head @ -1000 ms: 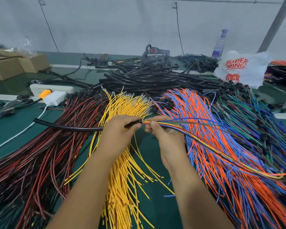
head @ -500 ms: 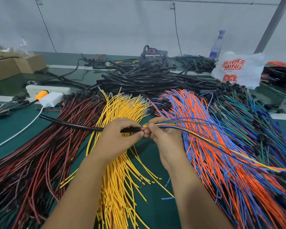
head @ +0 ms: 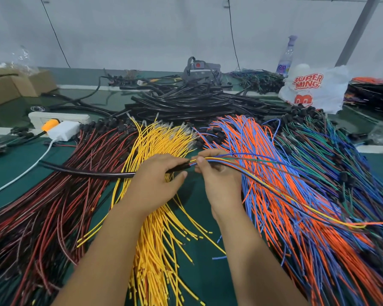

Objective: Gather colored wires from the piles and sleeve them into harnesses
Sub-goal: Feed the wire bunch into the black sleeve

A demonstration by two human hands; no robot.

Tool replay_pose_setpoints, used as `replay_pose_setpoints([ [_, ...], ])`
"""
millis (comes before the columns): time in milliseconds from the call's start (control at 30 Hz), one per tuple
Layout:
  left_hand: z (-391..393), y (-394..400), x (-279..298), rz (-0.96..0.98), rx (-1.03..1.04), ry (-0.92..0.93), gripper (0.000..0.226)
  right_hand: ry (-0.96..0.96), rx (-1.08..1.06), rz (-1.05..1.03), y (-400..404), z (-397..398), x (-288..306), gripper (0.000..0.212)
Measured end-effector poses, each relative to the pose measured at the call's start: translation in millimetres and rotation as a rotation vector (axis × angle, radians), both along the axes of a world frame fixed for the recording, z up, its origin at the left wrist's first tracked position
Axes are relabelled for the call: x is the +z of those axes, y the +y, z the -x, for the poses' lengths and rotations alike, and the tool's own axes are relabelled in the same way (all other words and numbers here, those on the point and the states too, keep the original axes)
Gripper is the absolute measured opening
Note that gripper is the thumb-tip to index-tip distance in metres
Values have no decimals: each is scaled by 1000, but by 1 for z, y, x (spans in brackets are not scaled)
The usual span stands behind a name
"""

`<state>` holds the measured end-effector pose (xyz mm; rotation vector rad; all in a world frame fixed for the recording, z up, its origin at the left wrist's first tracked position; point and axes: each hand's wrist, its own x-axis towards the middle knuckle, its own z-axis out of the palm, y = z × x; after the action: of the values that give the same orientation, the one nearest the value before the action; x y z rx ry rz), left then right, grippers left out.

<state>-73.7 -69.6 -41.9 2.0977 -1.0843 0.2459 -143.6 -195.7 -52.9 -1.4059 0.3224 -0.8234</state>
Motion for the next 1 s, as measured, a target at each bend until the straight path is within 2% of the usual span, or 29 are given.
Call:
replay_pose_setpoints([
  [133, -3, -1, -1, -55, 59, -33, 32, -2, 4, -9, 1, 0, -1, 19],
  [267, -2, 0, -3, -53, 80, -5, 33, 1, 60, -17, -1, 0, -2, 25],
  [500, -4, -2, -4, 45, 83, 17, 29, 35, 107, -226, -3, -5, -6, 11],
  [567, -4, -2, -2, 49, 97, -32, 28, -2, 116, -196, -3, -5, -6, 8],
  [733, -4, 1, -1, 56, 106, -61, 28, -76, 151, -193, -2, -4, -2, 25],
  [1000, -4, 1, -2, 102, 73, 8, 21, -54, 158, -284, 1, -3, 0, 13],
])
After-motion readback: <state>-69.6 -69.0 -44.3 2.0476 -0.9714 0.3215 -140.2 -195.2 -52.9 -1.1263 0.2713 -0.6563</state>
